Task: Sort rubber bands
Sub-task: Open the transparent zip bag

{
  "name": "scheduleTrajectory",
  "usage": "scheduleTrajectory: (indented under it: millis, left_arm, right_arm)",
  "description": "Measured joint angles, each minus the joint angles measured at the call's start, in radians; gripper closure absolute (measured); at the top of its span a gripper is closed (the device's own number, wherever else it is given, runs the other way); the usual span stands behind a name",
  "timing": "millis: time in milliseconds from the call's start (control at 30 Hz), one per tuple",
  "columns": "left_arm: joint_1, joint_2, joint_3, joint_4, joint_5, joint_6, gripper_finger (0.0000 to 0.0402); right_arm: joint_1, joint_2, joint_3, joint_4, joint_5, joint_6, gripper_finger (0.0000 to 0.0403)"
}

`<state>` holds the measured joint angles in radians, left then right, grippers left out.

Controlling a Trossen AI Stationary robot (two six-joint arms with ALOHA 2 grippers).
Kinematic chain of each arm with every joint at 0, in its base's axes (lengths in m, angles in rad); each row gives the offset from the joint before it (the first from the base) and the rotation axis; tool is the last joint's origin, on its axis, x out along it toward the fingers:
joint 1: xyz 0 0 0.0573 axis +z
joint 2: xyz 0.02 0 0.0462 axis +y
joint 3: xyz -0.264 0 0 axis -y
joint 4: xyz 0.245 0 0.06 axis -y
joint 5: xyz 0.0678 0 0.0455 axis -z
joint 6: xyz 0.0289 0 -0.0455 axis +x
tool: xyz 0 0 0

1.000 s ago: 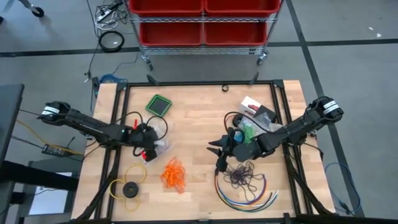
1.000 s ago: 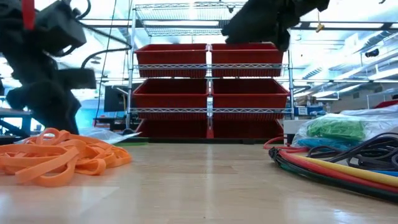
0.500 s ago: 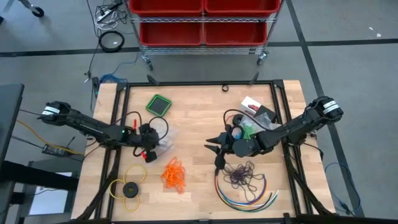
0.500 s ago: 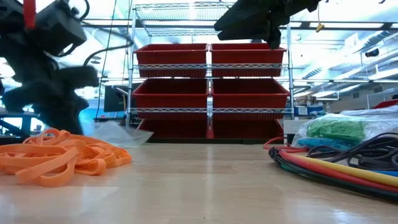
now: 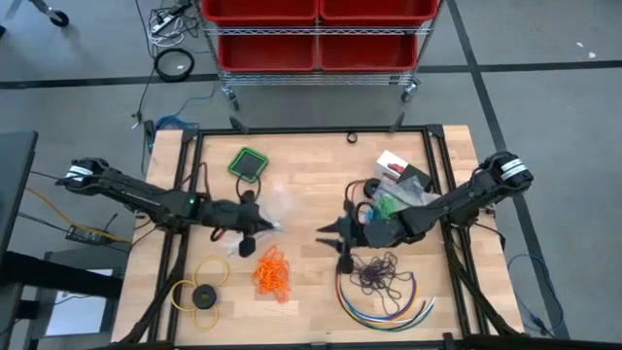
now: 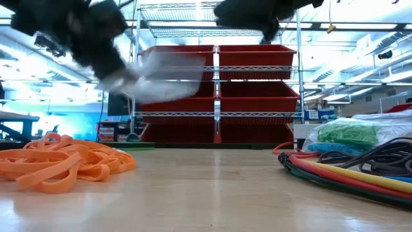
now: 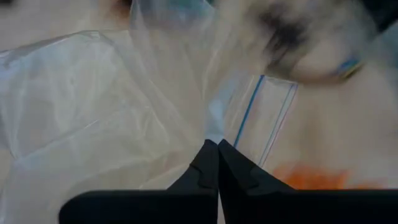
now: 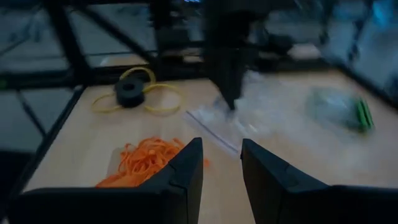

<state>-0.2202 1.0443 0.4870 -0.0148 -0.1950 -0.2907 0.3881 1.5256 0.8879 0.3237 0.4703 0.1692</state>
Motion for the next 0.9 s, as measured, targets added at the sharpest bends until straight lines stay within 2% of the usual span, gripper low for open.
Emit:
scheduleTrajectory:
  millis: [67, 133, 233, 433, 667, 900]
  left_arm:
    - [0.017, 0.000, 0.001, 0.112, 0.095, 0.001, 0.0399]
    - [0.050, 0.005, 0.002, 0.165, 0.236, -0.017, 0.0399]
    - [0.092, 0.013, 0.003, 0.127, 0.356, -0.055, 0.0399]
    - [0.117, 0.018, 0.001, 0.065, 0.414, -0.080, 0.0399]
    - [0.116, 0.031, 0.001, 0.066, 0.508, -0.082, 0.0399]
    - [0.116, 0.064, 0.002, 0.070, 0.576, -0.081, 0.0399]
  right_arm:
    - [0.015, 0.043, 0.013, 0.066, -0.023, -0.145, 0.0303]
    - [0.030, 0.092, 0.037, 0.095, -0.021, -0.288, 0.0303]
    - [0.045, 0.159, 0.099, 0.094, 0.007, -0.415, 0.0303]
    - [0.029, 0.247, 0.250, -0.009, 0.118, -0.482, 0.0303]
    - [-0.027, 0.326, 0.441, -0.327, 0.101, -0.440, 0.0303]
    - [-0.059, 0.373, 0.524, -0.408, 0.043, -0.432, 0.0303]
